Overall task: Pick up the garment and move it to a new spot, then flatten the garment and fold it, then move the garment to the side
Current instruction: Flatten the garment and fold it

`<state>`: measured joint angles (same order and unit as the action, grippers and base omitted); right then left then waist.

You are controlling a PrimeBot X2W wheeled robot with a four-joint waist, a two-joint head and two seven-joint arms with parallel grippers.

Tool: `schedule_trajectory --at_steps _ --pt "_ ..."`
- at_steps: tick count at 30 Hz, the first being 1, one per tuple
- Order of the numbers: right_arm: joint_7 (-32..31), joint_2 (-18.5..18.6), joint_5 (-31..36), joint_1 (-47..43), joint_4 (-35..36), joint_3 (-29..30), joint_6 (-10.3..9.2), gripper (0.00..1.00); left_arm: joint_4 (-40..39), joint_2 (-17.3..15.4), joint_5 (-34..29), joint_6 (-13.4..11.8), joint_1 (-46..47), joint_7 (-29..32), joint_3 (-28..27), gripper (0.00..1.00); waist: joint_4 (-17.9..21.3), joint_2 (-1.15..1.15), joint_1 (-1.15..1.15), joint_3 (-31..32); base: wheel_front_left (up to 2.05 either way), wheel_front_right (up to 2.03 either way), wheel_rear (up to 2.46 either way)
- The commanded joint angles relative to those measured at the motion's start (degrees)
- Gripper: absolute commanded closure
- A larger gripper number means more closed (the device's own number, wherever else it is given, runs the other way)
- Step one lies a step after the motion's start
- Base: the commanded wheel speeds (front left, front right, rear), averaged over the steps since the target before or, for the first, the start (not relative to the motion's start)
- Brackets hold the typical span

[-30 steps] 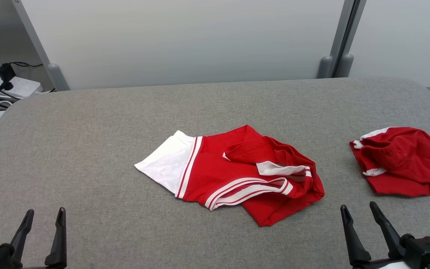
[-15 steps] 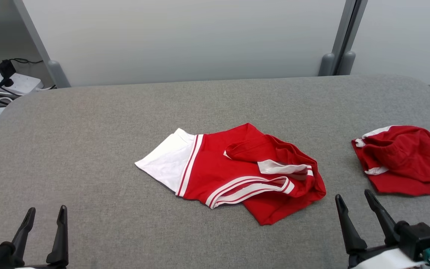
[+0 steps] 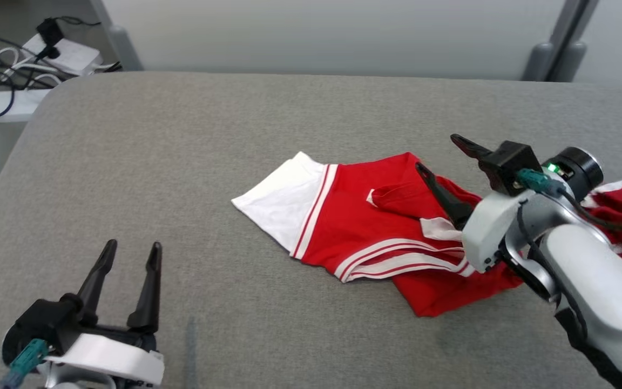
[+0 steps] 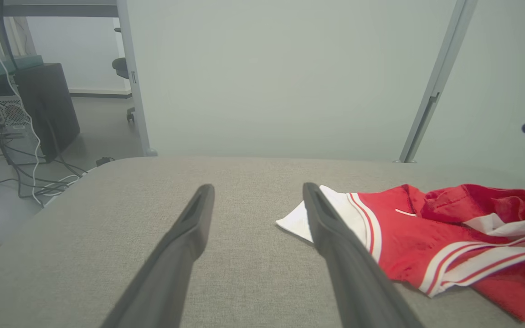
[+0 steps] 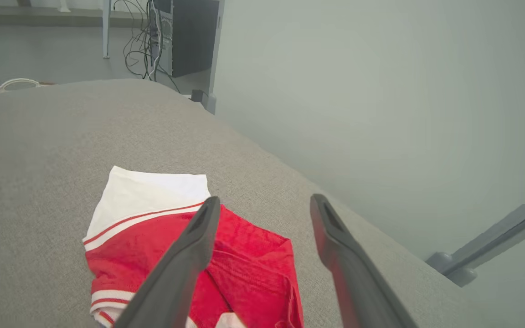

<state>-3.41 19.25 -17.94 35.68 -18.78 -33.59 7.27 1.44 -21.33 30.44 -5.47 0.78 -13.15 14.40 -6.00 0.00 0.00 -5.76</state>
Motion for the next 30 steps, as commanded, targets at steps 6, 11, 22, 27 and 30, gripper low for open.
schedule_trajectory --at_steps 6,11,22,27,30 --pt "-6.83 5.42 -9.17 11.69 -8.97 -16.21 0.22 0.00 2.40 2.27 -1.86 3.28 8.87 -0.95 2.10 0.00 -10.17 0.00 0.00 -4.23 0.00 0.00 0.00" --pt "-13.96 10.23 -16.92 16.63 -12.45 -27.69 0.22 0.00 5.93 5.08 -2.44 5.29 11.95 -1.51 3.74 0.00 -14.43 0.00 0.00 -5.64 0.00 0.00 0.00" --pt "-16.67 13.69 -27.24 23.05 -17.14 -34.44 0.22 1.00 8.91 8.83 -4.78 8.31 13.50 -1.83 0.68 0.00 -14.69 0.00 0.00 -7.40 0.00 0.00 0.00" --pt "-11.60 14.98 -30.89 23.37 -18.52 -30.38 0.22 1.00 8.76 9.76 -6.47 9.56 13.52 -1.84 -1.18 0.00 -12.51 0.00 0.00 -7.86 0.00 0.00 0.00" --pt "-7.90 16.62 -32.80 22.77 -20.49 -26.42 0.22 1.00 8.65 10.06 -7.43 10.22 13.69 -1.84 -1.88 0.00 -10.88 0.00 0.00 -8.24 0.00 0.00 0.00"
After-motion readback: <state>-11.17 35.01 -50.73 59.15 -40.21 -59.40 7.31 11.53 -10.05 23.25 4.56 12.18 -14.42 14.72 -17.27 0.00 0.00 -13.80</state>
